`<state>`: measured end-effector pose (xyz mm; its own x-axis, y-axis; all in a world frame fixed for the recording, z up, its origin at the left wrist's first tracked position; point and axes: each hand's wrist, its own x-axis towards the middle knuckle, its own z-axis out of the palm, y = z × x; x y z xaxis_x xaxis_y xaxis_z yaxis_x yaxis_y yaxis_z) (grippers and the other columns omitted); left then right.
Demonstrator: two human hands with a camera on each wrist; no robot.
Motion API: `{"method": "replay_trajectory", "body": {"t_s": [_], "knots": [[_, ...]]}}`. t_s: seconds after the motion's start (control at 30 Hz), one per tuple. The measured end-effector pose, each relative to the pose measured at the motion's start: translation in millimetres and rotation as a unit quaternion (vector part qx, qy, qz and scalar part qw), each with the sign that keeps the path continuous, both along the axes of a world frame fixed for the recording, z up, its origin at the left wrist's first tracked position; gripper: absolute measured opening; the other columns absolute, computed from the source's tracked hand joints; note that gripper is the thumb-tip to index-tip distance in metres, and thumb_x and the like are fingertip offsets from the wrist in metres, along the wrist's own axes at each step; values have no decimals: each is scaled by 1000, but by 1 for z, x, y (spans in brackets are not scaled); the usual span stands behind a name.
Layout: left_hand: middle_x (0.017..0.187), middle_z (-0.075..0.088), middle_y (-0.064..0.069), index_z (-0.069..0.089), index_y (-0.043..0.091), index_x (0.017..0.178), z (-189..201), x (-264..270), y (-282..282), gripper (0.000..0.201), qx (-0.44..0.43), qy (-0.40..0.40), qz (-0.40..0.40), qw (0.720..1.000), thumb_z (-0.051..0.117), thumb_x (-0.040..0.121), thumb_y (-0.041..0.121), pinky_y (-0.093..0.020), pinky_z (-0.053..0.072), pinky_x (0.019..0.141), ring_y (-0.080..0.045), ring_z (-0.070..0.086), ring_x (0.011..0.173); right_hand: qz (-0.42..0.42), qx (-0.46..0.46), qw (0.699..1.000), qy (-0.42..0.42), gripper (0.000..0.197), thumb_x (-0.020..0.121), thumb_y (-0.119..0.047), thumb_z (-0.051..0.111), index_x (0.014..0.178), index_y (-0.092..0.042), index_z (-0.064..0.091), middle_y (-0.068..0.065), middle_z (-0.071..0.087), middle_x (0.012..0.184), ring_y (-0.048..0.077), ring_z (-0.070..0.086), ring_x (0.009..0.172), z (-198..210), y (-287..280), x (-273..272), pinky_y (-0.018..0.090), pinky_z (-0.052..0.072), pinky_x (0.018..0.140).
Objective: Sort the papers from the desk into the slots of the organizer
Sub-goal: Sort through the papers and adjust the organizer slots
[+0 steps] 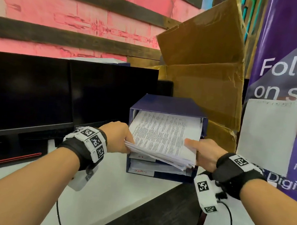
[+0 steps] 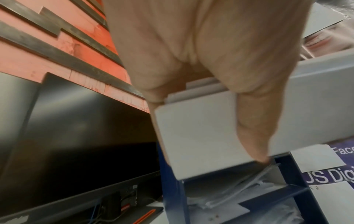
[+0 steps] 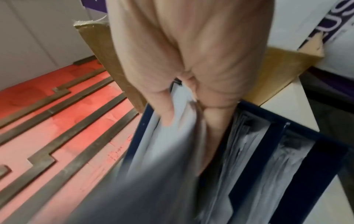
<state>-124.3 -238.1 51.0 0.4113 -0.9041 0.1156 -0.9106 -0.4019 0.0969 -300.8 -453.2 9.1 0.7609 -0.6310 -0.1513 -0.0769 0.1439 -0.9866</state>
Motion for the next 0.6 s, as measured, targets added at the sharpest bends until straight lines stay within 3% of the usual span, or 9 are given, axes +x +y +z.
{"method": "replay_trajectory", "body": {"t_s": [0.07,0.13,0.2,0.27,0.33,0.4,0.47,0.53,0.6], "knots": [[77,72,4,78,21,87,-6,4,10,13,37,52,-17,998,76,77,28,-22,52,68,-5,59,65,-33,-7,999,-2,33,97,3,47,129,6,51,20,62,125,39,61,109,1,3,3,43,54,69],[82,70,16,76,27,97,-12,10,20,27,79,116,-25,990,79,72,37,-17,50,79,4,59,73,-50,-26,998,17,35,95,8,46,130,6,48,22,60,127,41,60,109,-1,4,3,49,53,77],[99,64,21,68,33,113,-20,18,28,46,88,181,-16,979,73,72,54,-25,49,94,6,59,90,-62,-56,996,36,35,94,8,47,129,5,47,22,60,125,42,59,109,-5,4,0,51,53,80],[120,55,16,52,35,131,-31,25,33,89,44,284,8,958,60,56,83,-38,51,96,-9,60,107,-59,-95,993,49,33,93,9,48,125,3,51,19,63,121,40,61,107,-8,9,-10,53,52,85],[136,47,8,34,31,144,-44,29,36,117,1,372,43,927,56,45,90,-42,51,95,-20,58,115,-41,-128,989,55,32,93,9,48,122,-2,55,14,66,118,35,63,106,-15,19,-22,52,51,89],[142,46,1,27,28,147,-55,25,39,110,4,433,56,900,64,56,77,-44,50,97,-24,59,116,-6,-149,987,51,34,92,12,47,117,-7,58,10,69,114,30,65,104,-21,32,-34,46,52,88],[128,62,0,42,26,139,-66,22,42,97,-1,467,40,883,72,57,68,-46,51,96,-22,65,108,31,-169,984,42,36,91,13,47,111,-14,61,7,70,112,25,67,102,-24,46,-39,40,53,86],[112,71,-1,55,23,128,-70,22,44,65,-94,486,38,868,72,73,51,-49,53,91,-21,69,100,35,-190,981,24,37,91,12,48,113,-16,60,7,70,114,24,67,103,-21,56,-35,43,53,89],[107,73,-4,61,23,117,-62,24,45,29,-242,484,55,839,64,88,28,-49,55,87,-22,71,96,15,-223,975,-2,39,91,9,50,119,-16,58,5,68,118,23,66,107,-10,63,-22,47,51,95]]}}
